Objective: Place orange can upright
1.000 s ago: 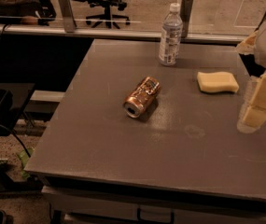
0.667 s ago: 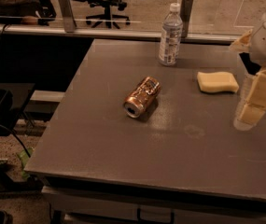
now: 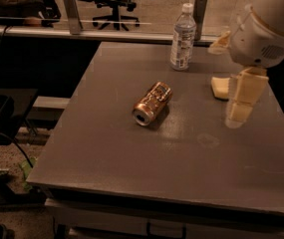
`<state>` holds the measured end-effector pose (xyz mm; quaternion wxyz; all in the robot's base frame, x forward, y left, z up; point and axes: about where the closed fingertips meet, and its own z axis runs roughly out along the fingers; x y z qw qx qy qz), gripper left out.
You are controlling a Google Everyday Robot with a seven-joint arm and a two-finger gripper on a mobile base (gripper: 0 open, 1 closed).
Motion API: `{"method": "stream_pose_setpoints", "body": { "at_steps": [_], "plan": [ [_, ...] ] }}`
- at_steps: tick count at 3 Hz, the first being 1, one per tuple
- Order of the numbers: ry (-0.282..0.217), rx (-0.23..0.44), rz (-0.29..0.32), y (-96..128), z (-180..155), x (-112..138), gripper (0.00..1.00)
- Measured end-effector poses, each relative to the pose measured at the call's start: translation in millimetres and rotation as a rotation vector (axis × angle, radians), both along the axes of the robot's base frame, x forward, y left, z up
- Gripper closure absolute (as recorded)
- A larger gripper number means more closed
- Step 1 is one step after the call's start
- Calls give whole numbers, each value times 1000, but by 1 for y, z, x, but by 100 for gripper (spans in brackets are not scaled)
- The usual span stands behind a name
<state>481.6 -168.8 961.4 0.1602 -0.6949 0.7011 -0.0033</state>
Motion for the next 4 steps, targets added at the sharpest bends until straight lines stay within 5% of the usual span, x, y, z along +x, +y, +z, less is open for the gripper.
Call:
{"method": "stream_pose_setpoints", "body": {
  "at_steps": [2,4],
  "plan": [
    [-19,-44,296,53,-22,46,0],
    [11,-106,590,103,-52,55,0]
  ]
}}
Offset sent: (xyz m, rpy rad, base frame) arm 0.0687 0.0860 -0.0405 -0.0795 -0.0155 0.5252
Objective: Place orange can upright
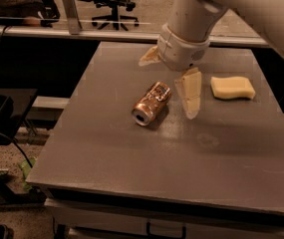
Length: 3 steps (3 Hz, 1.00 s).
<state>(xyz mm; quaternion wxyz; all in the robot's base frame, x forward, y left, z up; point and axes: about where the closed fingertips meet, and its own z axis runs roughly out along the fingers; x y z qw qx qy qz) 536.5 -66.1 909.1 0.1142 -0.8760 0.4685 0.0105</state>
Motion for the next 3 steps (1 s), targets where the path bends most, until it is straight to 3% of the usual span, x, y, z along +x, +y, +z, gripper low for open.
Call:
{"method": "stream_pose_setpoints", "body": {
  "at_steps": [1,3],
  "plan": [
    [20,-51,128,21,-18,-3,0],
    [30,-125,286,42,-56,4,0]
  ]
}}
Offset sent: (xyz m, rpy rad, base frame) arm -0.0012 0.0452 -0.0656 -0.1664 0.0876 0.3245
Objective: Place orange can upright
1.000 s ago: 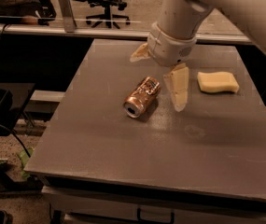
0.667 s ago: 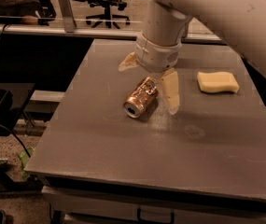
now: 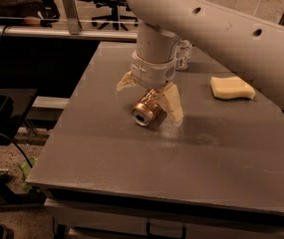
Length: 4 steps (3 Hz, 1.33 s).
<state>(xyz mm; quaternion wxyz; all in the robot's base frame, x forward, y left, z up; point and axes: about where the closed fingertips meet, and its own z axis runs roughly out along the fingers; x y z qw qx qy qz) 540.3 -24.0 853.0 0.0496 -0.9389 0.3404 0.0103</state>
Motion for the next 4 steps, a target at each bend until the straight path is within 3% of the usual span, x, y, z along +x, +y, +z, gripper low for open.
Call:
{"method": "stream_pose_setpoints", "body": {
  "at_steps": [1,2,3,4],
  "plan": [
    [0,-25,38,0,-9,4,14],
    [3,-36,49,0,-12,7,37],
    [9,-37,28,1,-6,9,60],
    [24,13,-52,5,14,11,83]
  ]
}}
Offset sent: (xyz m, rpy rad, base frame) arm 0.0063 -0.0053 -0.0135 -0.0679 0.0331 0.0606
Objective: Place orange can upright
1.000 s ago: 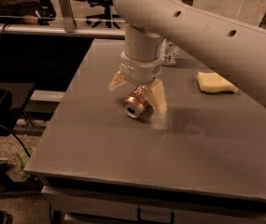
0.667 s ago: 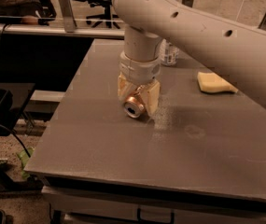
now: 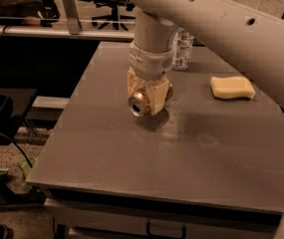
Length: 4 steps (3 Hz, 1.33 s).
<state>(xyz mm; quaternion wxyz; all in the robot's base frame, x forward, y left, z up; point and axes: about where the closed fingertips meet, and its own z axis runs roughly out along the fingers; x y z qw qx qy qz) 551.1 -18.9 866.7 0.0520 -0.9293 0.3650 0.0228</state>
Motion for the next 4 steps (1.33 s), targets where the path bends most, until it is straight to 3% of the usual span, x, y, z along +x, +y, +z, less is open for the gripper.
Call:
{"method": "stream_pose_setpoints", "body": {
  "at_steps": [1,2,3,4],
  "plan": [
    [22,89,-114,7,28,-1,100],
    [63,180,-222,20,48,-6,100],
    [115,315,-394,33,58,-16,100],
    [123,417,-507,37,61,-11,100]
  ]
}}
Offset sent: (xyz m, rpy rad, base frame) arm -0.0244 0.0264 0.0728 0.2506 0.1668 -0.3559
